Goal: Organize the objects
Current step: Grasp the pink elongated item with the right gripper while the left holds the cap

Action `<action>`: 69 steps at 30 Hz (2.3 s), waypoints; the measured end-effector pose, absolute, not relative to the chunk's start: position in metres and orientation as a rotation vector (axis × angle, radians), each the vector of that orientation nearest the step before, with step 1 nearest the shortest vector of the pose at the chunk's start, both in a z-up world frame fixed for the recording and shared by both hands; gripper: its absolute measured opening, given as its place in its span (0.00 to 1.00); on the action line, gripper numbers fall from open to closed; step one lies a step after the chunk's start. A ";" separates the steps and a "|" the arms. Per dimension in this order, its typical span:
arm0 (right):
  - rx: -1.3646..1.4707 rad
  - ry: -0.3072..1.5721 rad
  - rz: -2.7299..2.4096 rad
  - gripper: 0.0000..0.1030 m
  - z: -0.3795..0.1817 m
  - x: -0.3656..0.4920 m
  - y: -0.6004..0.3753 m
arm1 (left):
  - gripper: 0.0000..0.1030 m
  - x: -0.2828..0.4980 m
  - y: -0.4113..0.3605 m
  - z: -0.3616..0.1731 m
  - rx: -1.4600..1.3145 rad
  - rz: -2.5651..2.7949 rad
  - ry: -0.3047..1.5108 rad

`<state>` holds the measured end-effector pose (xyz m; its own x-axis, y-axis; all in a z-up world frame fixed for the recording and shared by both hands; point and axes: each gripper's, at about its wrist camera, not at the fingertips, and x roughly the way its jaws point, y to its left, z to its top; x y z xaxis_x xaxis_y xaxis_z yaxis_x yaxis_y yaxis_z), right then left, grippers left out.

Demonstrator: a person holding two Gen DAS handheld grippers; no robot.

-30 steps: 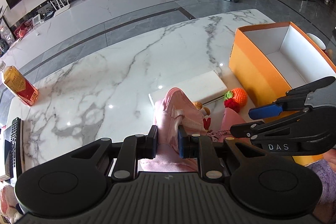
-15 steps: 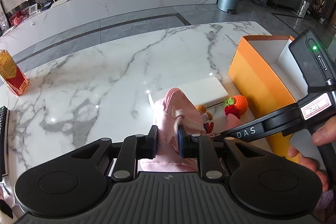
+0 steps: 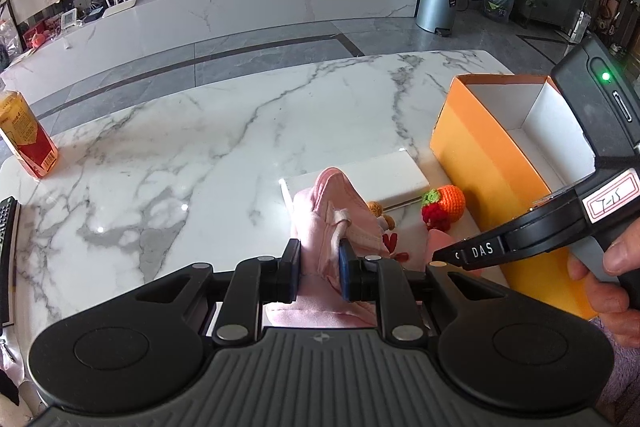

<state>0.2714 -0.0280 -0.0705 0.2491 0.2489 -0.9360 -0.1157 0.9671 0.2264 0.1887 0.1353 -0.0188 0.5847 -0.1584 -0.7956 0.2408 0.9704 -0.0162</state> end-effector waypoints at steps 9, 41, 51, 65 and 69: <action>0.172 1.298 0.169 0.52 -0.068 0.268 -0.035 | 0.21 0.175 0.137 0.007 0.185 -0.116 0.826; -0.118 1.416 0.161 0.28 -0.070 0.268 -0.020 | 0.21 0.170 0.112 -0.021 0.122 -0.196 0.880; -0.422 1.316 0.359 0.77 -0.093 0.232 0.019 | 0.21 0.159 0.132 -0.026 0.041 -0.161 0.882; -0.528 1.235 0.347 0.49 -0.084 0.212 0.016 | 0.21 0.156 0.128 -0.025 0.040 -0.164 0.873; -0.512 1.155 0.356 0.29 -0.053 0.205 0.002 | 0.21 0.154 0.123 -0.022 0.048 -0.159 0.871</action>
